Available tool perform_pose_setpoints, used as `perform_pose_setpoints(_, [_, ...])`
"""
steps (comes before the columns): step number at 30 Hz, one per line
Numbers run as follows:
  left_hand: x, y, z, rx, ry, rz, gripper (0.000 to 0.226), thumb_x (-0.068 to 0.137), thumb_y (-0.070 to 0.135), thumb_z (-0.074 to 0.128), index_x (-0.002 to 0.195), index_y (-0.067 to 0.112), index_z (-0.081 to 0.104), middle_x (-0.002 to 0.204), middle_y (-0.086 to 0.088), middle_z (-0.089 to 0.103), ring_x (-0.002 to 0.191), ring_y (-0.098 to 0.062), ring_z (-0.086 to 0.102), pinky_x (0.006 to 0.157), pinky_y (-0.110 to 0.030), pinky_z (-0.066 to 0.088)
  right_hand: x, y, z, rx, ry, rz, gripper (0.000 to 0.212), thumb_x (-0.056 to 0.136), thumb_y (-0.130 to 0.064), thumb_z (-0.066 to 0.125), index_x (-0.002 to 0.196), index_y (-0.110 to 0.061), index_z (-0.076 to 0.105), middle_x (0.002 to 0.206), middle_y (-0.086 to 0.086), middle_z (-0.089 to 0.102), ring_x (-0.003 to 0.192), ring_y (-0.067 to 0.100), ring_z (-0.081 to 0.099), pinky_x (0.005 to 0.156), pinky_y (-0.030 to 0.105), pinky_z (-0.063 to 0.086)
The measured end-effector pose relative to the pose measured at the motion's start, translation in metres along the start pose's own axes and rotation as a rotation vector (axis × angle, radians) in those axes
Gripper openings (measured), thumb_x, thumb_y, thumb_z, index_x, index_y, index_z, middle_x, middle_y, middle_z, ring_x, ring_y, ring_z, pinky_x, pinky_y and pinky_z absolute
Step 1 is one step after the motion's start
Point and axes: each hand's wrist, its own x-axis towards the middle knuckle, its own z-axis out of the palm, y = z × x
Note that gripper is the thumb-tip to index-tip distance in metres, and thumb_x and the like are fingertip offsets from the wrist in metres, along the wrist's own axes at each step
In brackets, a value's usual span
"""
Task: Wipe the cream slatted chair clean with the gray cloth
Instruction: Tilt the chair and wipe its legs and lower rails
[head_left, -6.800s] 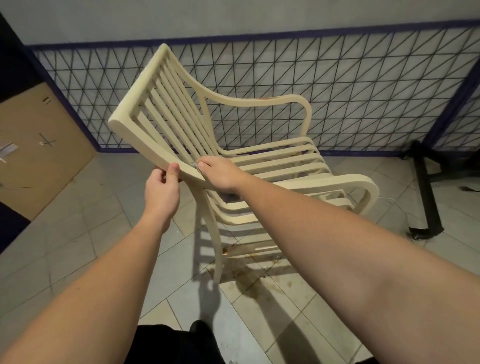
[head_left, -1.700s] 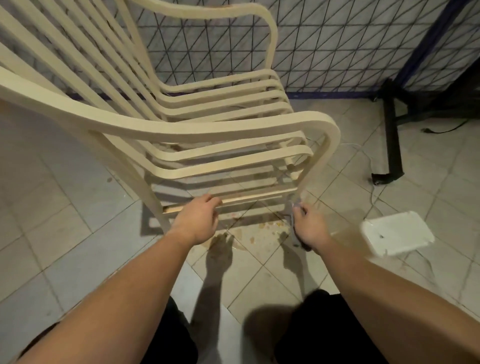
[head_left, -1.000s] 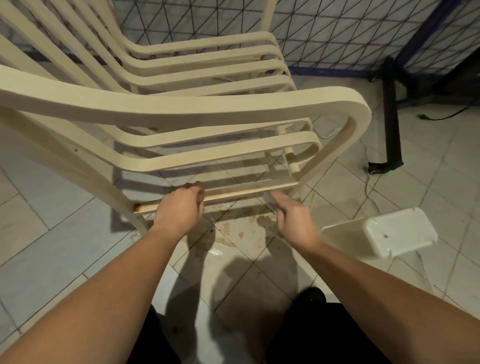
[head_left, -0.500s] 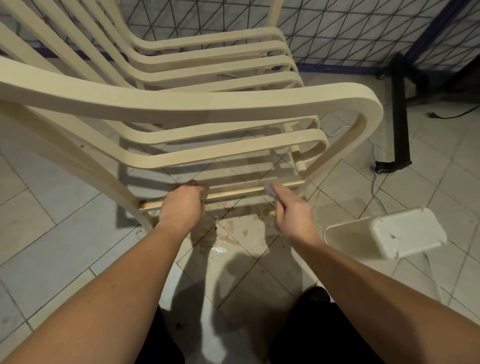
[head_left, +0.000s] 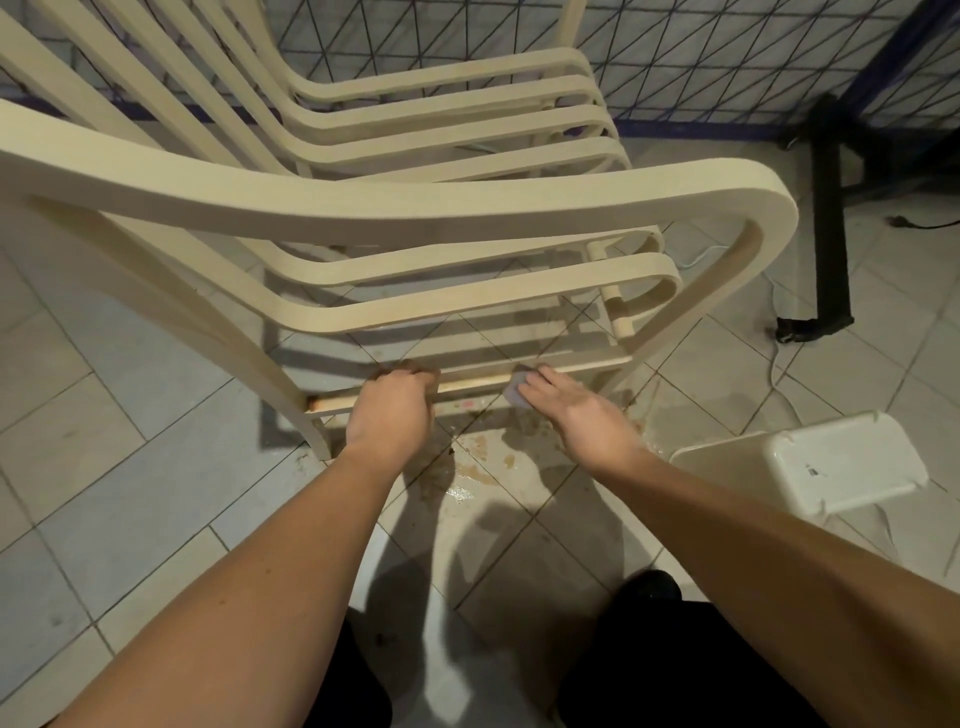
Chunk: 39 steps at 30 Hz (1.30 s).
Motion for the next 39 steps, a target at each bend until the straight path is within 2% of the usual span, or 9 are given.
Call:
perform_pose_setpoints(2, [-0.001, -0.001, 0.000, 0.006, -0.008, -0.008, 0.033, 0.093, 0.021, 0.060, 0.124, 0.026, 0.067, 0.116, -0.005, 0.070, 0.103, -0.029, 0.066, 0.090, -0.037, 0.051, -0.016, 0.013, -0.004, -0.004, 0.009, -0.035, 0.061, 0.093, 0.009, 0.052, 0.143, -0.024, 0.050, 0.151, 0.007, 0.046, 0.138, 0.022, 0.045, 0.112, 0.027, 0.020])
perform_pose_setpoints(7, [-0.001, 0.002, 0.000, 0.005, -0.019, -0.015, 0.031, 0.094, 0.021, 0.056, 0.122, 0.025, 0.066, 0.113, -0.006, 0.069, 0.100, -0.030, 0.065, 0.090, -0.038, 0.052, 0.013, 0.041, -0.022, -0.022, 0.254, 0.185, 0.046, 0.089, 0.004, 0.057, 0.128, -0.019, 0.066, 0.122, 0.004, 0.068, 0.113, 0.026, 0.058, 0.102, 0.043, 0.049])
perform_pose_setpoints(11, [-0.003, 0.005, -0.002, 0.006, -0.051, -0.024, 0.034, 0.095, 0.020, 0.054, 0.127, 0.025, 0.064, 0.118, -0.007, 0.067, 0.103, -0.030, 0.065, 0.094, -0.040, 0.052, 0.035, 0.019, -0.013, 0.103, 0.079, 0.329, 0.047, 0.094, 0.003, 0.055, 0.129, -0.025, 0.064, 0.119, 0.005, 0.069, 0.102, 0.020, 0.067, 0.099, 0.030, 0.051])
perform_pose_setpoints(18, [-0.005, 0.006, -0.007, 0.010, -0.093, -0.028, 0.040, 0.096, 0.026, 0.055, 0.136, 0.024, 0.058, 0.130, -0.006, 0.063, 0.110, -0.028, 0.064, 0.100, -0.041, 0.050, -0.005, -0.018, 0.000, 0.131, 0.060, 0.014, 0.070, 0.083, 0.018, 0.052, 0.141, -0.021, 0.053, 0.144, -0.002, 0.052, 0.137, 0.014, 0.045, 0.120, 0.038, 0.025])
perform_pose_setpoints(24, [-0.006, 0.012, -0.009, -0.011, -0.102, -0.068, 0.044, 0.095, 0.025, 0.052, 0.139, 0.022, 0.057, 0.128, -0.009, 0.062, 0.111, -0.029, 0.063, 0.100, -0.039, 0.048, 0.001, 0.016, -0.021, -0.021, 0.221, 0.171, 0.061, 0.077, 0.022, 0.059, 0.129, -0.010, 0.063, 0.124, 0.011, 0.066, 0.119, 0.030, 0.060, 0.107, 0.046, 0.046])
perform_pose_setpoints(28, [-0.006, 0.011, -0.010, 0.008, -0.131, -0.059, 0.046, 0.096, 0.029, 0.052, 0.141, 0.022, 0.054, 0.131, -0.009, 0.060, 0.114, -0.029, 0.061, 0.100, -0.039, 0.048, 0.015, 0.007, -0.022, 0.039, 0.125, 0.425, 0.060, 0.084, 0.019, 0.052, 0.133, -0.015, 0.058, 0.127, 0.012, 0.061, 0.120, 0.028, 0.058, 0.100, 0.036, 0.049])
perform_pose_setpoints(34, [-0.007, 0.009, -0.009, -0.012, -0.130, -0.058, 0.048, 0.096, 0.030, 0.053, 0.143, 0.023, 0.052, 0.132, -0.008, 0.059, 0.115, -0.029, 0.061, 0.098, -0.039, 0.050, 0.024, -0.028, -0.008, 0.138, -0.047, 0.026, 0.069, 0.087, 0.013, 0.053, 0.146, -0.022, 0.045, 0.141, 0.002, 0.054, 0.129, 0.018, 0.052, 0.116, 0.031, 0.030])
perform_pose_setpoints(37, [-0.008, 0.008, -0.008, -0.039, -0.135, -0.058, 0.051, 0.096, 0.030, 0.053, 0.147, 0.025, 0.049, 0.138, -0.006, 0.056, 0.118, -0.029, 0.060, 0.101, -0.039, 0.049, 0.026, 0.004, -0.013, 0.106, 0.009, 0.244, 0.045, 0.096, 0.002, 0.051, 0.133, -0.023, 0.056, 0.117, 0.004, 0.065, 0.088, 0.012, 0.064, 0.089, 0.032, 0.057])
perform_pose_setpoints(39, [-0.008, 0.009, -0.009, -0.039, -0.132, -0.049, 0.052, 0.096, 0.029, 0.053, 0.147, 0.025, 0.048, 0.140, -0.006, 0.055, 0.120, -0.029, 0.059, 0.102, -0.038, 0.049, 0.021, 0.018, -0.014, 0.017, 0.084, 0.431, 0.041, 0.097, 0.001, 0.049, 0.135, -0.013, 0.053, 0.123, 0.014, 0.062, 0.107, 0.027, 0.064, 0.091, 0.039, 0.056])
